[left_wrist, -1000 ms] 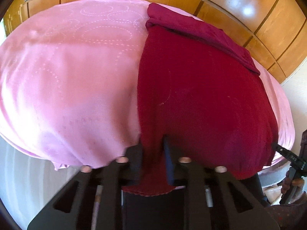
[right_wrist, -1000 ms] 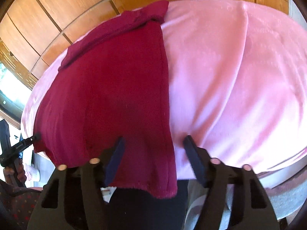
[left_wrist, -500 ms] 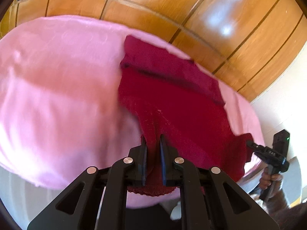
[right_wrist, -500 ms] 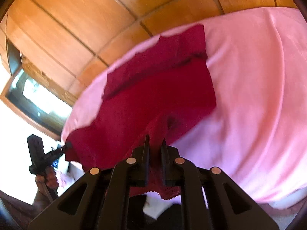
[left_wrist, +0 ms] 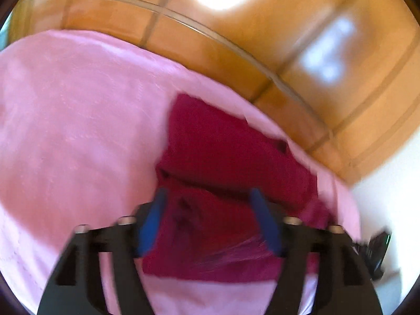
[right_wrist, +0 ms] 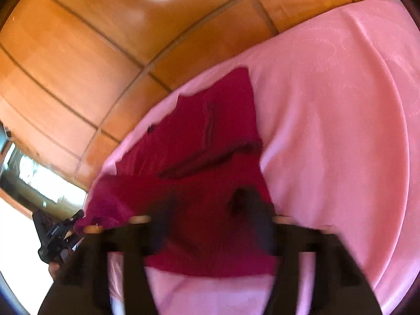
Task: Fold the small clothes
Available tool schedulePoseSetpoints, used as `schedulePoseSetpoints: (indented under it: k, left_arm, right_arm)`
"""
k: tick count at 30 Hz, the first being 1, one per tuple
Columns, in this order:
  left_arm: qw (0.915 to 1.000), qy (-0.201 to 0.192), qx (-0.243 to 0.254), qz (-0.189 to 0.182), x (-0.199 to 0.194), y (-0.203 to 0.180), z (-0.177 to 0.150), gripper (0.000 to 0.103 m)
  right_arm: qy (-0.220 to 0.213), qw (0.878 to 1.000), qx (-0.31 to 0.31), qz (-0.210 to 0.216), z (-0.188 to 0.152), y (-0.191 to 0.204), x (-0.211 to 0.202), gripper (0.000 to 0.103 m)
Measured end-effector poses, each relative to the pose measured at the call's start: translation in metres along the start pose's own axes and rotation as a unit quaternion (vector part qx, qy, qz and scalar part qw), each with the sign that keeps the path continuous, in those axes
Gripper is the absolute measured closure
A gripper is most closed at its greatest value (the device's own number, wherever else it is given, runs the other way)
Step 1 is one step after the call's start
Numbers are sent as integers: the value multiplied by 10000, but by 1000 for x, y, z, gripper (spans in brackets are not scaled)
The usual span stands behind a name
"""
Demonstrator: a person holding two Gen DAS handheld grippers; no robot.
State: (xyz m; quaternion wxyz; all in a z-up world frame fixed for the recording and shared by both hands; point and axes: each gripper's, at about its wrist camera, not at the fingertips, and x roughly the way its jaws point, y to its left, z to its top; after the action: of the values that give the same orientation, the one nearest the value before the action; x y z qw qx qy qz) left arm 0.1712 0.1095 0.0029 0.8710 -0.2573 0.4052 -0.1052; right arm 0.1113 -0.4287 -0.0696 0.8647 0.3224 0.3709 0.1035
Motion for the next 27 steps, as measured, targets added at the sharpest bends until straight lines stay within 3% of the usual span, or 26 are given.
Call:
schedulePoseSetpoints:
  k: [4,9,11,13,14,15,16,18,22,27]
  left_arm:
    - [9998,-128,-182,-9,-11,20,5,34]
    - [9992,340,208,9,-4,34,-30,34]
    - [9979,593,244,44,6,38,-43,38]
    - [9953,884,393,12,18,37,-55,70]
    - [9942,920,524,164,21,34,-60,74]
    - [9936,902,609,292,23,32,-63,83]
    - [9933,896,647,334,24,30,-64,83]
    - [9934,847,669,392,20,30,-65,90]
    - [9937,785,723,351,5,32,-68,93]
    - [9929,782,839,327,-19,28,-84,94]
  right_arm:
    - [-15,10000,28,29,1,-8,-6,22]
    - [186,9997,-25,-163,-28,-23,-13,22]
    - [300,9992,-36,-254,-38,-27,-7,23]
    - [422,9984,-125,-369,-45,-26,3,37]
    - [498,9977,-175,-430,-49,-24,7,53]
    - [521,9965,-255,-595,-52,-21,12,57]
    - [518,9958,-343,-670,-53,-19,15,61]
    - [563,9962,-321,-586,-52,-18,15,77]
    - [394,9972,-412,-490,-52,-14,-4,84]
    - [435,9955,-721,-423,-62,-5,-33,85]
